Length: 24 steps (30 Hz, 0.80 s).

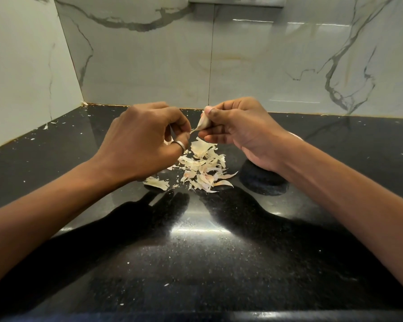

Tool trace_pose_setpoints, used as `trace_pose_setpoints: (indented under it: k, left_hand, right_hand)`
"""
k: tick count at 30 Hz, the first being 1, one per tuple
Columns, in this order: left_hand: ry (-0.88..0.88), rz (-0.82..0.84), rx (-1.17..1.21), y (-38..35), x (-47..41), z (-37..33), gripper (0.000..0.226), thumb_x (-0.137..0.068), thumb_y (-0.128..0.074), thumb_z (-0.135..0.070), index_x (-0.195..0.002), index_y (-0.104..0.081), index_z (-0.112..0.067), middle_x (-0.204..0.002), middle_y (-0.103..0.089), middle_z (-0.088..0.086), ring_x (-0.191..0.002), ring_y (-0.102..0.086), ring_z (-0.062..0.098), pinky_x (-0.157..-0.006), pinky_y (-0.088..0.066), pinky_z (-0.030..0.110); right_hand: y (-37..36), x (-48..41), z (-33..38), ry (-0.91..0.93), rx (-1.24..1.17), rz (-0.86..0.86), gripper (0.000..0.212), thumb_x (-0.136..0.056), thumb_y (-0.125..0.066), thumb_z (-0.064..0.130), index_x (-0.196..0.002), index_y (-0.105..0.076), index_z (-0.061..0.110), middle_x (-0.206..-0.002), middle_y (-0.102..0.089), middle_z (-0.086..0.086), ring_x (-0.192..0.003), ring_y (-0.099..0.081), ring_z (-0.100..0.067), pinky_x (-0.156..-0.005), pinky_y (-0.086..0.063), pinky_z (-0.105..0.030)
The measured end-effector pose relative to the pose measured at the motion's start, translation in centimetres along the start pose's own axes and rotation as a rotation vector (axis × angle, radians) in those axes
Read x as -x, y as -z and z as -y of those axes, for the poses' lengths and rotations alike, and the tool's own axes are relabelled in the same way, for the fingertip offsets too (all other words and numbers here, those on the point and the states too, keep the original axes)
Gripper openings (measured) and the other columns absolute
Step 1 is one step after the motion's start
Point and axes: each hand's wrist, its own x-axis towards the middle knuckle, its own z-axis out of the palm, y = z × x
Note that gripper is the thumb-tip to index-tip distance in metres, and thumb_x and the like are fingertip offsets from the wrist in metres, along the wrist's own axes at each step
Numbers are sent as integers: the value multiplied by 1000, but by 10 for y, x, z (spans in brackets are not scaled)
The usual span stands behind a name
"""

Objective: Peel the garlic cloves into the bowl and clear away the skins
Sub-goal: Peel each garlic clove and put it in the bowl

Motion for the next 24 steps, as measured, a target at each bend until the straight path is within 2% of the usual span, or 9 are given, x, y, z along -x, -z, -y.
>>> trace_pose_setpoints:
  k: [8,17,21,24]
  left_hand:
    - [3,-28,-35,-3,0,-2,27,-88,-61,-44,-92,-78,-24,-83,-71,-11,-68,-65,10,-62,-56,38]
    - [20,-56,-48,-2,0,-2,34,-86,-55,-48,-88,-78,-23,-78,-71,-9,-63,-64,13,-63,-57,39]
    - [-2,-67,-102,-1,1,-3,32,-83,-56,-47,-83,-75,-22,-70,-60,-13,-61,-61,18,-60,-55,39]
    - [-11,-70,-109,1,1,-4,29,-81,-59,-48,-78,-73,-23,-68,-55,-15,-60,-59,17,-59,-54,37]
  right_hand:
    - [-6,2,-1,-7,-41,67,27,-105,-56,12,-101,-68,-12,-92,-73,-23,-77,-71,-19,-68,-58,-22]
    - [-11,3,-5,-6,-104,100,31,-104,-59,11,-105,-65,-19,-92,-68,-21,-81,-67,-21,-77,-59,-24]
    - [-14,5,-4,28,-100,118,22,-101,-62,9,-92,-68,-10,-85,-70,-13,-78,-69,-15,-76,-59,-23]
    - [-16,5,-4,25,-112,122,14,-98,-65,4,-92,-69,-8,-84,-70,-13,-77,-69,-16,-76,-59,-24]
